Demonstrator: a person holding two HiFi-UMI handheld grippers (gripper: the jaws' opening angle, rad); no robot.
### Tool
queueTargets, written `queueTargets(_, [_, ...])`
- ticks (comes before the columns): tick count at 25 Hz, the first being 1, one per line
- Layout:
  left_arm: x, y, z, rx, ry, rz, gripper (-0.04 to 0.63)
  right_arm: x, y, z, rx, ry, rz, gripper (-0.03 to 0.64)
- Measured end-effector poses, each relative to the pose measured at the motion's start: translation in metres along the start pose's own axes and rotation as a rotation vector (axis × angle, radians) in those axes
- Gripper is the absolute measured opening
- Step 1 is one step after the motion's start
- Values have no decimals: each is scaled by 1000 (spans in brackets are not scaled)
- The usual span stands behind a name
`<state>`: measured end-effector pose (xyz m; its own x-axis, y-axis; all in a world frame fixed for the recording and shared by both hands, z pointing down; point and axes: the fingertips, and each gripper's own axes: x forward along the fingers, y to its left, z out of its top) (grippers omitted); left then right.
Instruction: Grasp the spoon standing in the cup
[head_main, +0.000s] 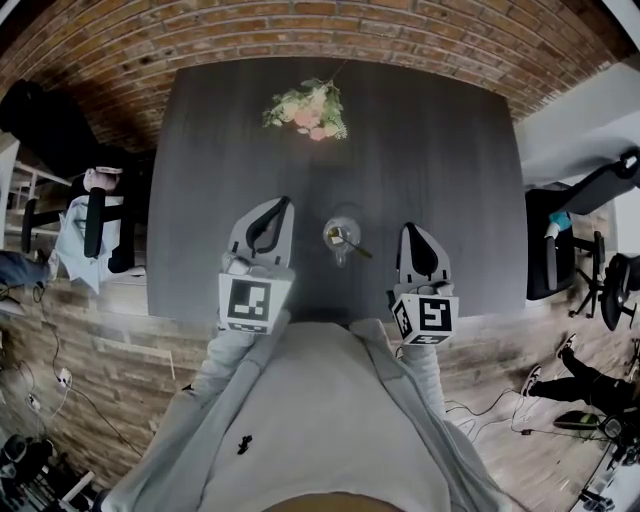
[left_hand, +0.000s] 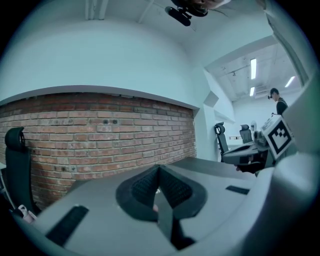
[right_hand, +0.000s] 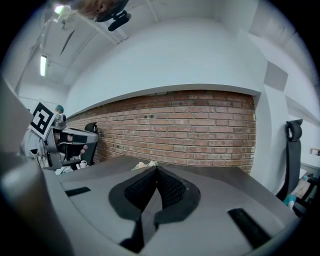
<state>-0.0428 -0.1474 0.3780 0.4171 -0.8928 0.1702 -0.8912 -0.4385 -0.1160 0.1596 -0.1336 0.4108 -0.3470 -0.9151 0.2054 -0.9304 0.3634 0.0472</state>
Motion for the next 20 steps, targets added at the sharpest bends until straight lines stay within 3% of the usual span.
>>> queueTargets(8, [-1,-5,0,14,-13,-39,18,-4,6,5,-3,-2,-3,17])
queueTargets(20, [-6,-12,-7,8,1,-56,18,-9,30,-8,42,15,66,17])
